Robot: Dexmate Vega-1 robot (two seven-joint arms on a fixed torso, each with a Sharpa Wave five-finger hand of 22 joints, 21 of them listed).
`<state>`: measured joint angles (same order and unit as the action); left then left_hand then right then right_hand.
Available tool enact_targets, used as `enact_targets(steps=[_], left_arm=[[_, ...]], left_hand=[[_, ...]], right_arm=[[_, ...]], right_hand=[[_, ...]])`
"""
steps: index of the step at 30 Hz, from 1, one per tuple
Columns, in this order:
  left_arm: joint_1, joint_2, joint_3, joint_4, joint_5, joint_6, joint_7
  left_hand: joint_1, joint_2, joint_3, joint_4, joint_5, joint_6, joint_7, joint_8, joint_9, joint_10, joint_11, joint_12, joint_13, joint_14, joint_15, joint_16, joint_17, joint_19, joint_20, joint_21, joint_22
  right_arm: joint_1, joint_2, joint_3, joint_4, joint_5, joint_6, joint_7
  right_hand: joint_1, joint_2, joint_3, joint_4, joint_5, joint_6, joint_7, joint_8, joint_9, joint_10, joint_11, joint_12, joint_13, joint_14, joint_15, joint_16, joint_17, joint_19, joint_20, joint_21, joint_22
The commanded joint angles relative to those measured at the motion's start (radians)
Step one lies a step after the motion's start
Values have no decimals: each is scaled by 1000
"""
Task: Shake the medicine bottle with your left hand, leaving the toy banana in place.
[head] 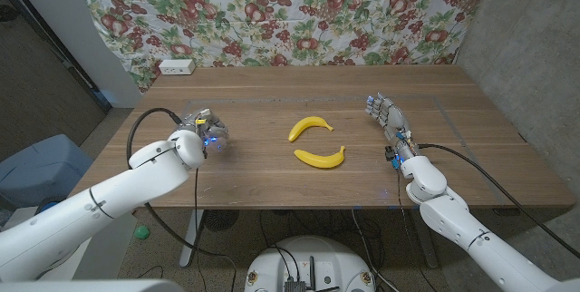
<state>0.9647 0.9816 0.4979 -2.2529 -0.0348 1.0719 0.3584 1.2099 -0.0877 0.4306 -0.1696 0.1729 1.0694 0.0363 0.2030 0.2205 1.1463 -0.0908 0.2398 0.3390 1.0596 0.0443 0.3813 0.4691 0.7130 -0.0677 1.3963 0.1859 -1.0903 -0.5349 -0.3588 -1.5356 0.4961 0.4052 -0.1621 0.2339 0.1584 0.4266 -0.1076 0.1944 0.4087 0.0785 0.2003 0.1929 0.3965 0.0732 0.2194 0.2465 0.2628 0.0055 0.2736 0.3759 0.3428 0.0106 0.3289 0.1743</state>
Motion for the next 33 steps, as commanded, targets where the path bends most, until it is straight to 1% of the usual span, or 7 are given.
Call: enact_targets(steps=[1, 9, 14, 17, 22, 28, 33], left_arm=[[-83, 0, 86, 46, -5, 47, -19], [-134, 3, 136, 68, -6, 69, -48], [-225, 4, 247, 75, 43, 157, -80], [-251, 4, 276, 78, 50, 178, -93], [-299, 1, 334, 85, 72, 224, -103], [-356, -1, 410, 92, 99, 271, -111], [-393, -1, 446, 99, 93, 301, -128]], left_hand=[[147, 162, 9, -1, 0, -7, -2, -2, 5, -5, -5, -2, 3, 228, -283, 1, 7, -2, -137, -1, -1], [150, 166, 14, -2, 0, -28, -2, -8, 6, -17, -6, -6, 5, 227, -283, 1, 8, -4, -138, -4, -1], [143, 169, 25, -4, 3, -82, -7, -17, 9, -64, -17, -15, 20, 179, -284, -38, -23, -39, -133, -29, -6], [140, 162, 29, -7, 5, -108, -16, -21, 10, -82, -19, -17, 25, 150, -286, -58, -37, -56, -131, -41, -7], [89, 141, 13, 8, 7, -161, -40, -24, 11, -132, -39, -33, 24, 99, -288, -90, -61, -79, -111, -60, -8], [34, 125, -3, 14, 10, -212, -50, -24, 11, -191, -41, -44, 17, 37, -288, -119, -81, -108, -96, -98, -12], [-20, 129, -9, 13, 15, -283, -74, -22, 7, -302, -50, -58, 3, -58, -285, -153, -99, -157, -90, -146, -15]], right_arm=[[10, 4, -3, 11, 0, -3, -1], [18, 5, -5, 17, -2, -7, -1], [24, 7, -6, 22, -3, -7, 0], [28, 9, -7, 26, -2, -6, 1], [34, 12, -8, 31, -1, -8, 1], [40, 15, -11, 38, -1, -11, 2], [47, 19, -13, 44, -3, -11, 0]], right_hand=[[1, -2, 2, -3, -5, -3, 0, 2, 2, 3, 3, 2, 3, 9, 1, -3, 1, 8, 3, -3, 4], [1, -2, 2, -3, -5, -3, 0, 2, 2, 2, 4, 2, 3, 9, -2, -4, 1, 8, 3, -6, 4], [1, -2, 2, -3, -5, -3, -1, 2, 2, 2, 3, 2, 3, 9, 0, -3, 1, 9, 3, -7, 4], [1, -2, 2, -3, -5, -3, -1, 2, 2, 3, 3, 2, 3, 9, -1, -3, 1, 10, 3, -8, 4], [1, -2, 2, -3, -5, -3, -1, 2, 2, 1, 3, 2, 3, 10, 1, -3, 1, 10, 3, -9, 4], [1, -2, 2, -3, -5, -3, -1, 2, 2, 1, 3, 1, 2, 10, 0, -4, 0, 11, 4, -11, 4], [0, -2, 2, -4, -5, -2, -1, 2, 2, 1, 3, 1, 2, 10, -1, -4, 0, 11, 4, -12, 4]])
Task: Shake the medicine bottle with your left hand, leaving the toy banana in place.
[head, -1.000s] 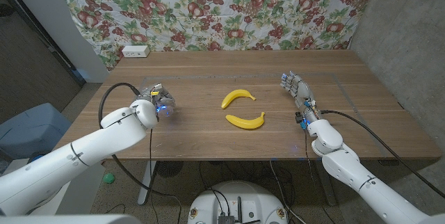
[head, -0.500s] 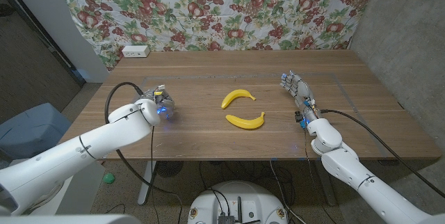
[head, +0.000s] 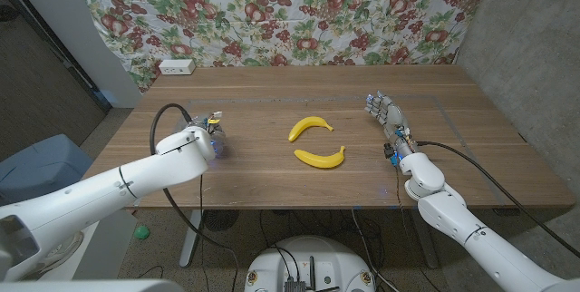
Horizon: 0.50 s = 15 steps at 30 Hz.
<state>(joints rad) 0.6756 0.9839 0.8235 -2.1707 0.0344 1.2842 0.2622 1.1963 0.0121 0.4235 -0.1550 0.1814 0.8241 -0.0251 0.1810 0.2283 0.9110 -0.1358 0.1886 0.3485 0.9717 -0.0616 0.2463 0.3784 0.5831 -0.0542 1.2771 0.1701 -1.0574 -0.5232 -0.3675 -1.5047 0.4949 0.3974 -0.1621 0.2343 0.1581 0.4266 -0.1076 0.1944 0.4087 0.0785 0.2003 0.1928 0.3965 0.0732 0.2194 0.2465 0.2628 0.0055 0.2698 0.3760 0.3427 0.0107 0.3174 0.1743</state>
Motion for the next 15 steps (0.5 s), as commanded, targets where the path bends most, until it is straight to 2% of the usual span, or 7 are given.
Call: enact_targets(steps=[1, 3, 4, 5, 7, 12, 15], left_arm=[[-109, 0, 125, 16, 22, 87, -34], [-118, -3, 136, 18, 23, 101, -32], [-128, -2, 150, 19, 26, 108, -32], [-134, -2, 158, 19, 28, 112, -33], [-140, 1, 167, 18, 30, 112, -33], [-140, 1, 173, 17, 48, 112, -39], [-135, 0, 172, 16, 69, 112, -53]], left_hand=[[-12, 29, -1, -4, 7, -54, -14, -1, -2, -89, -9, -8, -10, 5, -177, -27, -13, -34, -103, -36, 0], [-47, 36, 2, 8, 7, -72, -16, 2, -6, -118, 1, -5, -15, -42, -171, -44, -24, -41, -96, -54, -2], [-67, 30, 4, 6, 7, -95, -19, 0, -9, -155, 2, -9, -21, -74, -171, -50, -33, -49, -87, -69, -3], [-80, 31, 8, 5, 7, -104, -19, 2, -11, -180, -8, -9, -25, -101, -170, -53, -39, -65, -83, -82, -2], [-103, 29, 10, 4, 8, -125, -24, 2, -14, -218, 3, -8, -34, -147, -166, -55, -46, -98, -66, -106, -2], [-146, 20, 5, 2, 7, -170, -34, 2, -21, -296, 8, -10, -53, -236, -158, -51, -51, -156, -35, -153, -3], [-177, 14, -3, 1, 6, -209, -39, 2, -24, -352, 9, -10, -67, -324, -140, -57, -55, -203, -12, -190, -3]], right_arm=[[15, 8, -5, 14, -1, -3, 0], [17, 7, -6, 15, -1, -5, 2], [18, 8, -7, 16, -2, -5, 2], [19, 8, -8, 17, -3, -4, 3], [20, 9, -8, 18, -2, -4, 3], [21, 7, -9, 17, -5, -5, 4], [20, 8, -9, 15, -2, -7, 1]], right_hand=[[0, -2, 2, -4, -5, -2, -1, 2, 2, 1, 3, 1, 2, 10, 0, 0, 0, 11, 4, -1, 4], [0, -2, 2, -4, -5, -3, -1, 2, 2, 2, 4, 2, 2, 11, 0, 0, 0, 11, 4, -1, 4], [0, -2, 2, -4, -5, -3, -1, 2, 2, 1, 4, 1, 2, 10, -1, 0, 0, 11, 4, -1, 4], [0, -2, 2, -4, -5, -3, -1, 2, 2, 1, 4, 1, 2, 10, 0, 0, 0, 11, 4, -2, 4], [0, -2, 2, -4, -5, -3, -1, 2, 2, 1, 3, 1, 2, 9, -1, 0, 0, 12, 4, -2, 4], [0, -2, 2, -4, -4, -4, -1, 2, 2, 2, 3, 2, 2, 9, 1, -1, 0, 12, 4, -3, 4], [0, -2, 2, -4, -5, -3, -1, 2, 2, 2, 4, 2, 2, 10, 0, 0, 0, 13, 4, -4, 4]])
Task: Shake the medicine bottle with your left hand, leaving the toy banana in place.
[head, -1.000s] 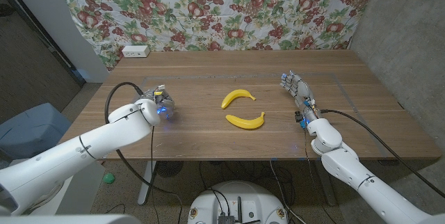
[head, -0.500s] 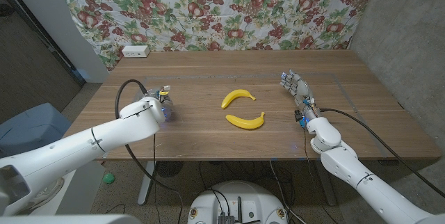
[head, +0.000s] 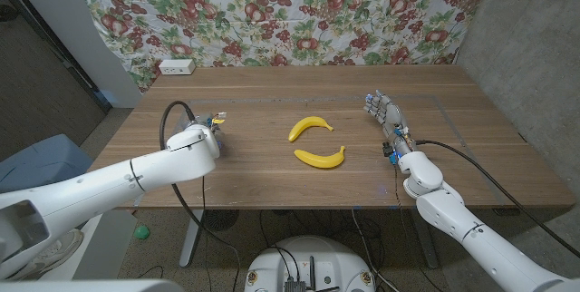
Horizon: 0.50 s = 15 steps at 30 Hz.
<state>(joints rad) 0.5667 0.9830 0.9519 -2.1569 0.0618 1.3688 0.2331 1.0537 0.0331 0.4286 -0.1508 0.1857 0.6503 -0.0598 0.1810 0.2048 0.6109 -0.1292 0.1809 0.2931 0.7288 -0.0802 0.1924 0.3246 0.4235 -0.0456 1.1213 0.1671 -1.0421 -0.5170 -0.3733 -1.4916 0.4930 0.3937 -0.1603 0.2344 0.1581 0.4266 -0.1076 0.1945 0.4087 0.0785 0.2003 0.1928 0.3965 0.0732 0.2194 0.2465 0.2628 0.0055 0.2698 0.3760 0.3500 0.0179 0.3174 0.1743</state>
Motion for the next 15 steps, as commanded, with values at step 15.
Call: enact_targets(steps=[15], left_arm=[[150, -67, -86, -9, 352, 23, -92]], left_hand=[[-104, -16, -73, -1, 1, -272, -38, -8, -9, -316, 44, -8, -60, -358, -23, -7, -45, -246, 82, -190, 0]], right_arm=[[-5, -1, -3, -11, -4, -2, -7]], right_hand=[[-1, -2, 2, -4, -5, -4, -2, 2, 2, 3, 4, 2, 2, 10, 0, -1, -1, 7, -2, -7, 5]])
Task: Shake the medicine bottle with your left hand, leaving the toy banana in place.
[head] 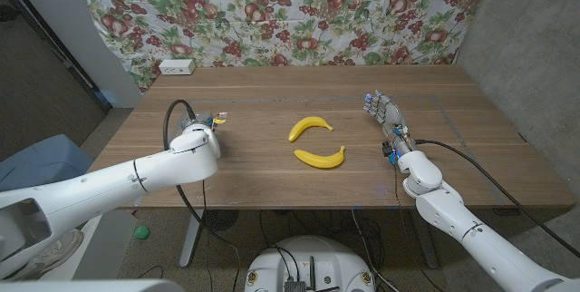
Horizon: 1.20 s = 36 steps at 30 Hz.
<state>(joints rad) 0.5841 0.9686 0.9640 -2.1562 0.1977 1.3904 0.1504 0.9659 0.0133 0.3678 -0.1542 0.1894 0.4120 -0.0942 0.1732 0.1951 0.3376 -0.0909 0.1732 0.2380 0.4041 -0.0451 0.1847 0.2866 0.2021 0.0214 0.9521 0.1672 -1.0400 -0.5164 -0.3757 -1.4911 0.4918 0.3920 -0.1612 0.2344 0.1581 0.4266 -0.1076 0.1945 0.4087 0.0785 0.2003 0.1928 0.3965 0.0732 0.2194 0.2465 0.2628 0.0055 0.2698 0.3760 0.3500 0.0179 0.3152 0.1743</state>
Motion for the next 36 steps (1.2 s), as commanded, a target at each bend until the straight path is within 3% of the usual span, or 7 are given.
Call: enact_targets(steps=[1, 5, 6, 13, 19, 23, 36], left_arm=[[132, -52, -98, -11, 206, 1, 1], [272, -74, -222, -29, 197, -106, 190], [357, -83, -311, -41, 172, -200, 272], [543, -119, -496, -45, 102, -461, 471], [663, -147, -638, -28, 1, -693, 534], [740, -165, -727, 17, -69, -944, 571], [812, -216, -849, 105, -227, -1356, 474]], left_hand=[[-19, 4, -14, 4, -2, -41, -4, 0, 0, -51, 6, 0, -6, -43, -56, 0, -8, -28, 18, -25, 0], [-53, 8, -30, 16, -4, -61, -15, 5, -1, -87, 10, 4, -13, -67, -48, 5, -17, -39, 27, -43, 0], [-69, 10, -36, 23, -5, -65, -19, 6, -2, -90, 8, 6, -15, -70, -49, 7, -19, -38, 28, -47, 1], [-150, 31, -54, 58, -7, -73, -30, 10, -3, -84, 12, 19, -24, -69, -47, 19, -27, -32, 35, -66, 1], [-231, 67, -61, 90, -11, -139, -40, 0, -6, -114, 16, 18, -31, -98, -34, 13, -40, -40, 40, -94, 2], [-286, 80, -66, 103, -14, -177, -61, 1, -9, -156, 25, 12, -38, -144, -33, 3, -55, -64, 35, -126, 1], [-367, 101, -71, 115, -11, -241, -76, -1, -16, -228, 10, 7, -50, -237, -35, -9, -84, -116, -9, -187, 0]], right_arm=[[-7, -2, 0, -11, -3, -1, -6], [-13, -5, 0, -21, -6, -4, -10], [-17, -5, -1, -26, -7, -5, -13], [-36, -5, -2, -47, -13, -6, -27], [-52, -9, -2, -68, -20, -9, -36], [-66, -10, -3, -88, -27, -13, -50], [-86, -14, -3, -119, -37, -26, -65]], right_hand=[[-1, -2, 2, -4, -5, -4, -2, 2, 2, 3, 4, 2, 2, 11, 1, -1, -1, 7, -2, -5, 5], [-1, -2, 2, -4, -5, -4, -2, 2, 2, 2, 3, 1, 2, 10, 1, -1, -1, 7, -1, -7, 5], [-2, -3, 2, -4, -5, -3, -2, 2, 2, 2, 3, 2, 2, 10, 1, -1, -1, 7, -1, -7, 5], [-2, -3, 2, -3, -5, -3, -2, 2, 2, 2, 3, 2, 2, 9, 4, -2, -1, 7, 0, -9, 5], [-3, -3, 1, -3, -5, -4, -4, 2, 2, 2, 3, 2, 2, 8, 1, -2, -1, 6, 1, -11, 5], [-4, -4, 1, -3, -5, -5, -5, 1, 2, 1, 5, 1, 2, 6, 2, -3, -1, 6, 1, -12, 5], [-6, -6, -1, -3, -5, -9, -6, 0, 2, 0, 8, 1, 2, 6, 5, -4, -2, 8, 2, -16, 5]])
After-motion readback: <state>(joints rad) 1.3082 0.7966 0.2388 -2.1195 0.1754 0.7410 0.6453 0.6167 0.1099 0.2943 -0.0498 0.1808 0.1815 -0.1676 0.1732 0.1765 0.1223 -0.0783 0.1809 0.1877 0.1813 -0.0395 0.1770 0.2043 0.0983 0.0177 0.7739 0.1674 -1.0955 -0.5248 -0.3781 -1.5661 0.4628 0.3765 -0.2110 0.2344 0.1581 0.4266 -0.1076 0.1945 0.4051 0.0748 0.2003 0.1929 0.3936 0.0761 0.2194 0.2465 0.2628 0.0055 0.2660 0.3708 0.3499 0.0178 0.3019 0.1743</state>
